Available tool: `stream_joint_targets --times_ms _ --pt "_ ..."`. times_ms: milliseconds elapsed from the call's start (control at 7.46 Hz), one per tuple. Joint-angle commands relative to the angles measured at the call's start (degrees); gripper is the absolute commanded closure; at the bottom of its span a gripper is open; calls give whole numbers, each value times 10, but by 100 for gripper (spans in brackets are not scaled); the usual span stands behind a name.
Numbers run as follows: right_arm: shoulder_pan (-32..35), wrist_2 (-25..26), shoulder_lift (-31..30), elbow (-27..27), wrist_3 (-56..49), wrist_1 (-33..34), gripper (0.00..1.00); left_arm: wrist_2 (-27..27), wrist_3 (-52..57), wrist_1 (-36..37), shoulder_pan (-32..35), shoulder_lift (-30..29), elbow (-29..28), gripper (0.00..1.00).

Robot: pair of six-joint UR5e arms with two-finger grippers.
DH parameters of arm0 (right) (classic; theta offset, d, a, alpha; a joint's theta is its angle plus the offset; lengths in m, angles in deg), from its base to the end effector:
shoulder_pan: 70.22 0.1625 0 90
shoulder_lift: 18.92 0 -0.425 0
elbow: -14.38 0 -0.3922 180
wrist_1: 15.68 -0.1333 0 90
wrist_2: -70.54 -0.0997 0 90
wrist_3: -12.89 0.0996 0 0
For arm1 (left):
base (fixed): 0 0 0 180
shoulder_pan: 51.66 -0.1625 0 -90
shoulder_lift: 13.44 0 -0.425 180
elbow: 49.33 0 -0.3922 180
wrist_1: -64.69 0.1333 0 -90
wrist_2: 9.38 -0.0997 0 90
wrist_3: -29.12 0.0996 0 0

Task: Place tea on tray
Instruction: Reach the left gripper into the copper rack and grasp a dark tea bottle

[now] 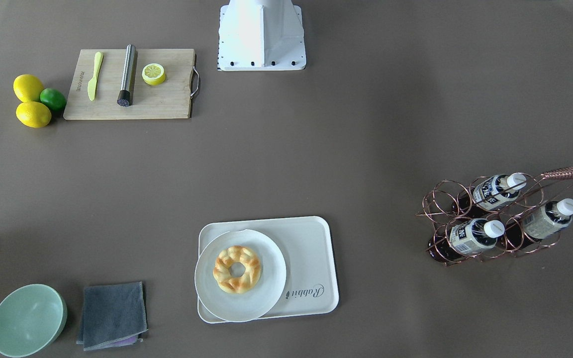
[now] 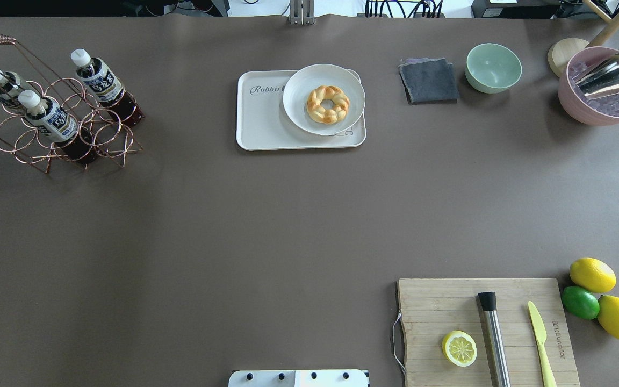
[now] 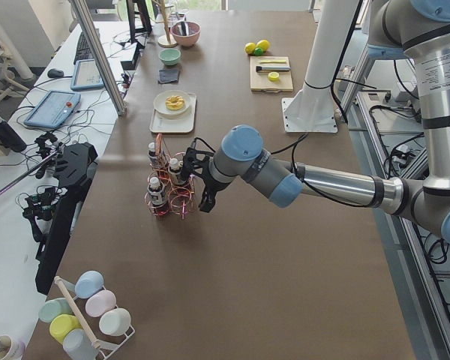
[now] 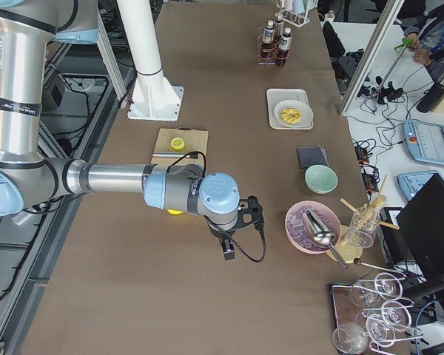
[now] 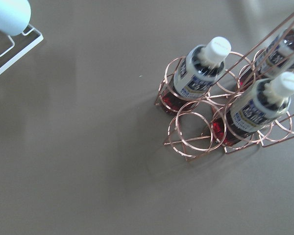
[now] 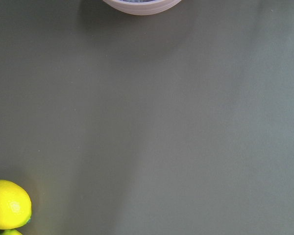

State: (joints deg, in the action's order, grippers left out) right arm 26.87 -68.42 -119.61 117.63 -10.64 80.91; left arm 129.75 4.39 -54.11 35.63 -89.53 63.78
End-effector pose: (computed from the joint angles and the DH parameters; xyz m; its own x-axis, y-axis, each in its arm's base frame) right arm 0.1081 -0.3975 0.6348 0.6405 -0.2727 0.7179 0.1446 0.9609 0.2359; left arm -0.0388 -0.4060 0.5023 0.5893 0.1212 -0.7988 0.2304 0.9224 0.3099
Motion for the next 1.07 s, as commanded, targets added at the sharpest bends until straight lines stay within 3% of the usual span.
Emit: stream_joint_targets --times_ms 0,670,939 --pt "-1 -8 0 -1 0 0 0 -89 -97 -12 -86 -75 3 3" --pt "-1 -10 -1 -2 -4 -1 0 -241 -232 -13 -241 -142 -3 3" --pt "-1 -10 -2 -2 -4 -1 0 -247 -232 -13 -251 -170 -32 3"
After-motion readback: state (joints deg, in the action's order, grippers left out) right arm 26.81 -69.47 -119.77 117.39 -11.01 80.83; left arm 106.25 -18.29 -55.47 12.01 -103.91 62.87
